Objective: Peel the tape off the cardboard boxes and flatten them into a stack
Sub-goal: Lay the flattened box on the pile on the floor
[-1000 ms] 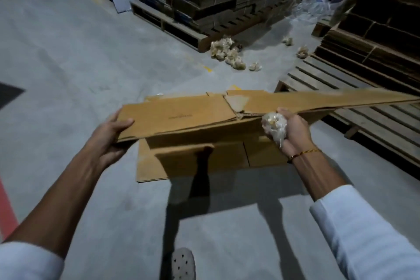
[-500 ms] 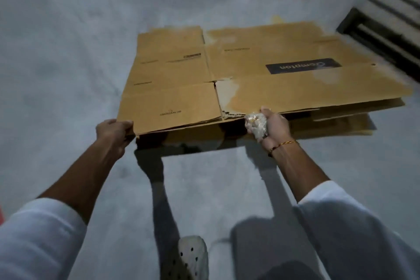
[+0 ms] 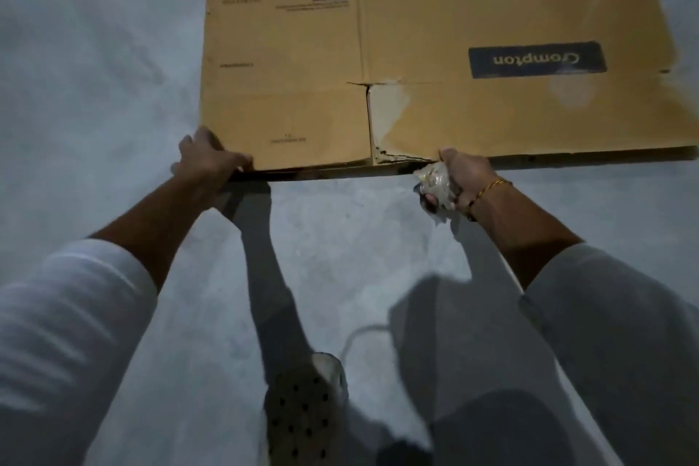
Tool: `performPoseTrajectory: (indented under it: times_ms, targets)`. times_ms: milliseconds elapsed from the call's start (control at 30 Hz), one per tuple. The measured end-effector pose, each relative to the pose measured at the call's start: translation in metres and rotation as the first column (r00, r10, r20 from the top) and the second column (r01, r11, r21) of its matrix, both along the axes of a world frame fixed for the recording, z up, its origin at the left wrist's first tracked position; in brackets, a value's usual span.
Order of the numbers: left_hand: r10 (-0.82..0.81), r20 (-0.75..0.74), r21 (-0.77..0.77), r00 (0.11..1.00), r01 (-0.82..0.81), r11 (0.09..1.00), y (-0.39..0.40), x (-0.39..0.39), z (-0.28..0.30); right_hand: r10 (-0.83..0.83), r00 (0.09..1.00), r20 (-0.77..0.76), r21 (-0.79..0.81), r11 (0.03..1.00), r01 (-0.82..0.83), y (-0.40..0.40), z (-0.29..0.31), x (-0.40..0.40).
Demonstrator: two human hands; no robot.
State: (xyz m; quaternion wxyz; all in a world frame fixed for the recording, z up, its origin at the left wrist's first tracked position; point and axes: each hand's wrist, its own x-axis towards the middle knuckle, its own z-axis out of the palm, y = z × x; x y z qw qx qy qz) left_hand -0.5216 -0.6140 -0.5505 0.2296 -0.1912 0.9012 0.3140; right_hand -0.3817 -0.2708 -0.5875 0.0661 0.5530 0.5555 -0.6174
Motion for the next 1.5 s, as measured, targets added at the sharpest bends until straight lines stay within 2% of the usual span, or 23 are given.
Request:
performPoseTrajectory:
  times_ms: [33, 67, 100, 167, 200, 267, 367, 433, 533, 600, 667, 733, 833, 867, 900, 967, 1000, 1167, 1233, 1367, 1433, 1500]
  targets:
    - [-0.175, 0.018, -0.189, 0.984, 0.175, 0.966, 0.006, 0.005, 0.004, 0.039, 0.999, 0.020, 0.022, 0.999, -0.039, 0.003, -0.006, -0.001]
    - [-0.334, 0.031, -0.331, 0.942, 0.325, 0.886, 0.013, 0.012, 0.006, 0.072, 0.997, 0.040, 0.048, 0.996, -0.074, 0.009, -0.017, -0.001]
    - [-0.473, 0.048, -0.397, 0.880, 0.451, 0.799, 0.020, 0.020, 0.006, 0.100, 0.993, 0.061, 0.065, 0.992, -0.104, 0.012, -0.023, 0.000]
    - [-0.654, 0.129, -0.409, 0.745, 0.641, 0.650, 0.037, 0.035, 0.006, 0.167, 0.982, 0.087, 0.094, 0.980, -0.175, 0.005, -0.010, 0.005]
    - [-0.690, 0.161, -0.404, 0.706, 0.685, 0.606, 0.042, 0.041, 0.003, 0.211, 0.973, 0.094, 0.119, 0.968, -0.221, -0.001, 0.001, 0.010]
    - [-0.689, 0.178, -0.407, 0.702, 0.691, 0.598, 0.056, 0.056, 0.004, 0.280, 0.958, 0.068, 0.172, 0.942, -0.288, -0.009, 0.015, 0.023]
    - [-0.707, 0.252, -0.368, 0.661, 0.741, 0.561, 0.071, 0.083, 0.011, 0.289, 0.955, -0.071, 0.139, 0.951, -0.278, -0.022, 0.036, 0.057]
    - [-0.763, 0.292, -0.303, 0.576, 0.813, 0.497, 0.081, 0.100, 0.021, 0.232, 0.963, -0.138, 0.075, 0.972, -0.223, -0.036, 0.056, 0.089]
    - [-0.886, 0.319, -0.033, 0.336, 0.938, 0.344, 0.102, 0.127, 0.051, 0.181, 0.974, -0.134, 0.054, 0.983, -0.175, -0.056, 0.085, 0.149]
    - [-0.917, 0.342, 0.149, 0.206, 0.951, 0.269, 0.120, 0.152, 0.081, 0.143, 0.983, -0.113, 0.052, 0.989, -0.138, -0.065, 0.104, 0.188]
    - [-0.943, 0.310, 0.234, 0.123, 0.951, 0.201, 0.143, 0.176, 0.115, 0.002, 0.991, -0.136, 0.024, 1.000, 0.001, -0.068, 0.127, 0.215]
    - [-0.961, 0.243, 0.336, 0.130, 0.918, 0.209, 0.167, 0.201, 0.154, -0.144, 0.974, -0.176, 0.000, 0.989, 0.147, -0.065, 0.158, 0.233]
    - [-0.934, 0.228, 0.619, 0.275, 0.700, 0.357, 0.200, 0.239, 0.227, -0.382, 0.880, -0.282, -0.145, 0.924, 0.354, -0.057, 0.213, 0.249]
    - [-0.937, 0.179, 0.665, 0.300, 0.665, 0.340, 0.208, 0.253, 0.249, -0.443, 0.842, -0.308, -0.217, 0.895, 0.391, -0.054, 0.239, 0.253]
    - [-0.948, 0.085, 0.669, 0.306, 0.688, 0.282, 0.213, 0.266, 0.267, -0.489, 0.801, -0.346, -0.286, 0.868, 0.407, -0.052, 0.264, 0.257]
    - [-0.946, -0.137, 0.585, 0.294, 0.795, 0.163, 0.219, 0.290, 0.297, -0.529, 0.731, -0.431, -0.358, 0.844, 0.400, -0.051, 0.312, 0.268]
    - [-0.931, -0.218, 0.533, 0.293, 0.835, 0.138, 0.220, 0.301, 0.311, -0.532, 0.712, -0.457, -0.361, 0.843, 0.399, -0.051, 0.332, 0.275]
    - [-0.850, -0.441, 0.398, 0.288, 0.912, 0.103, 0.215, 0.357, 0.375, -0.482, 0.694, -0.536, -0.333, 0.875, 0.351, -0.066, 0.406, 0.325]
    - [-0.821, -0.535, 0.258, 0.201, 0.964, 0.068, 0.210, 0.382, 0.394, -0.405, 0.730, -0.550, -0.275, 0.914, 0.299, -0.075, 0.430, 0.357]
    - [-0.763, -0.639, -0.158, -0.096, 0.987, 0.009, 0.200, 0.414, 0.413, -0.258, 0.804, -0.536, -0.110, 0.965, 0.237, -0.086, 0.471, 0.419]
    - [-0.759, -0.632, -0.284, -0.154, 0.958, 0.042, 0.197, 0.426, 0.421, -0.207, 0.822, -0.531, -0.041, 0.975, 0.219, -0.090, 0.490, 0.446]
    - [-0.766, -0.629, -0.329, -0.130, 0.938, 0.111, 0.197, 0.431, 0.433, -0.160, 0.829, -0.536, 0.007, 0.981, 0.194, -0.095, 0.504, 0.473]
